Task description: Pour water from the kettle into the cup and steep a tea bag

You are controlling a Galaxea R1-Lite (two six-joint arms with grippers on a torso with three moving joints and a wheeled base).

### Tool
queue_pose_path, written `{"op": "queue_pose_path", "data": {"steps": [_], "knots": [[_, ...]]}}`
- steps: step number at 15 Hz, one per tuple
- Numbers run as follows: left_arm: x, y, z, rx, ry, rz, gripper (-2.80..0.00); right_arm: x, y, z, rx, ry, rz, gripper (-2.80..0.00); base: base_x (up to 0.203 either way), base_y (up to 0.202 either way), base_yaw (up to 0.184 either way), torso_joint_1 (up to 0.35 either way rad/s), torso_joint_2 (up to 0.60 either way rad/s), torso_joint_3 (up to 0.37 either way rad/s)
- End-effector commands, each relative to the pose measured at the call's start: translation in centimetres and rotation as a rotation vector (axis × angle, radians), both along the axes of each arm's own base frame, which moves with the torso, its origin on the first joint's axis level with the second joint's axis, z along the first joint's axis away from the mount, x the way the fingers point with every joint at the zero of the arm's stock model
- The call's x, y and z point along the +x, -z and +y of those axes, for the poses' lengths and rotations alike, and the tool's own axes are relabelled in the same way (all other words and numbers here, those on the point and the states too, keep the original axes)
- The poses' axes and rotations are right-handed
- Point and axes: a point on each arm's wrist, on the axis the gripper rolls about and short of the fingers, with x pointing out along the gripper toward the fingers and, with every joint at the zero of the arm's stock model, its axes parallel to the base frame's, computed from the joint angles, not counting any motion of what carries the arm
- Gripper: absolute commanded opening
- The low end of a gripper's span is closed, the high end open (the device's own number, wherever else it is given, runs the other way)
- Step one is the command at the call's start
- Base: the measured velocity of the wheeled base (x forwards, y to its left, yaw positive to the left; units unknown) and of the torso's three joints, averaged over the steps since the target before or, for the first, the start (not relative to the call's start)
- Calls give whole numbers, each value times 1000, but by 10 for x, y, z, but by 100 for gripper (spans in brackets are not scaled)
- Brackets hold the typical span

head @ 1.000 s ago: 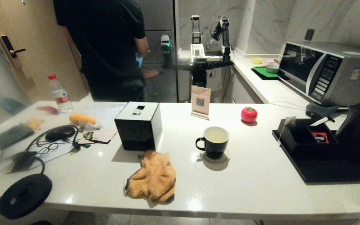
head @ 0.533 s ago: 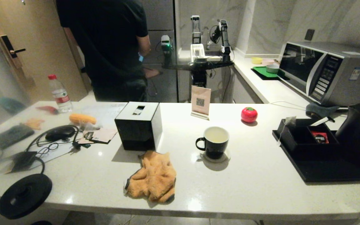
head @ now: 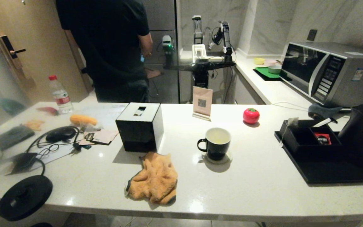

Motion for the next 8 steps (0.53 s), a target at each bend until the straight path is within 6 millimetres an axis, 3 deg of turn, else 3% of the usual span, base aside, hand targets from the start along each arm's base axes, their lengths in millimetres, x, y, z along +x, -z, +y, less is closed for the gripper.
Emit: {"op": "queue_pose_path", "data": {"steps": [1, 2, 8], "knots": [[0, 0, 0, 0, 0, 1, -280, -17, -8, 7, -8, 22, -4, 0, 0, 0, 0, 0, 0, 0], [0, 0, 0, 0, 0, 1, -280, -22, -11, 9, -10, 30, -4, -280, 0, 0, 0, 0, 0, 0], [0, 0, 0, 0, 0, 1, -280, -58, -26, 43, -11, 32, 50, -280, 0, 0, 0, 0, 0, 0]]}}
